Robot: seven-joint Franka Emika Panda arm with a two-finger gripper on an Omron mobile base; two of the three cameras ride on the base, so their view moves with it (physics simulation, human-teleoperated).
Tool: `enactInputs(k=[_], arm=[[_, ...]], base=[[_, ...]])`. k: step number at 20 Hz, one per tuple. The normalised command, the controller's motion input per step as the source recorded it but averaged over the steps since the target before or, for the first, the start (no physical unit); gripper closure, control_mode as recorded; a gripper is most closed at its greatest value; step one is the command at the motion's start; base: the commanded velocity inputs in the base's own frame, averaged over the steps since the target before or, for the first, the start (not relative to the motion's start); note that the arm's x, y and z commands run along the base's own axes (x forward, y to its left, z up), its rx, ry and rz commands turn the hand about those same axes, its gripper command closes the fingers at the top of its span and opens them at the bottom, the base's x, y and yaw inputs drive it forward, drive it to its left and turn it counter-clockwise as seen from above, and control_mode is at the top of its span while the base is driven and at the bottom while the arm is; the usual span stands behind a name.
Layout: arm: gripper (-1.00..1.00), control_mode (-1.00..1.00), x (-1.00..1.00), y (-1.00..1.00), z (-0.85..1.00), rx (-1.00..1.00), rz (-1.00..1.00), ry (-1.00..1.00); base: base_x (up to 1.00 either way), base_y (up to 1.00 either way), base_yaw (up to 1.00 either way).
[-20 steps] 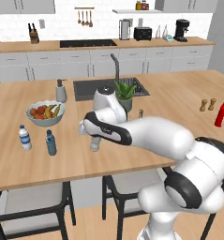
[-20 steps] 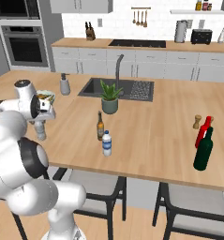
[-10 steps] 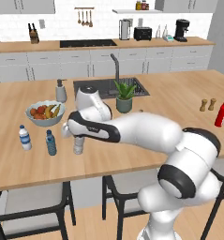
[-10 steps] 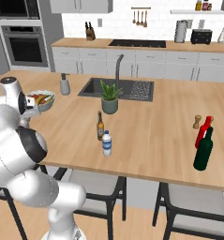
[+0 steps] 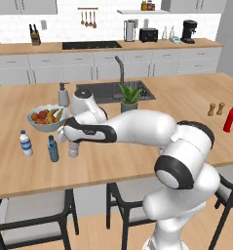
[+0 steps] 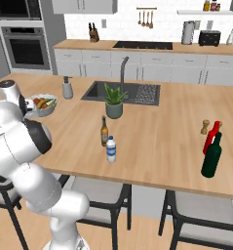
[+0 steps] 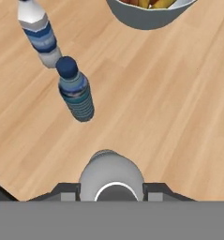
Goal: Move the plastic bottles in the middle to the plastics group, and the glass bottles in the middle to the glass group.
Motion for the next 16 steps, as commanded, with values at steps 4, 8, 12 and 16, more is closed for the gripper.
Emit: enactInputs(k=[4,8,12,16], arm=[[1.0,-1.0,0.24,0.0,-0.03,0.0,0.0,0.0],[1.0,-1.0,0.35,0.0,-0.24,0.0,0.0,0.0],[1.0,-1.0,0.39,0.0,-0.36,0.0,0.0,0.0],[1.0,-1.0,0.28,0.01,-0.28,0.0,0.0,0.0]], base=[[0.0,0.0,0.0],[0.0,0.0,0.0],[0.0,0.0,0.0],[0.0,0.0,0.0]])
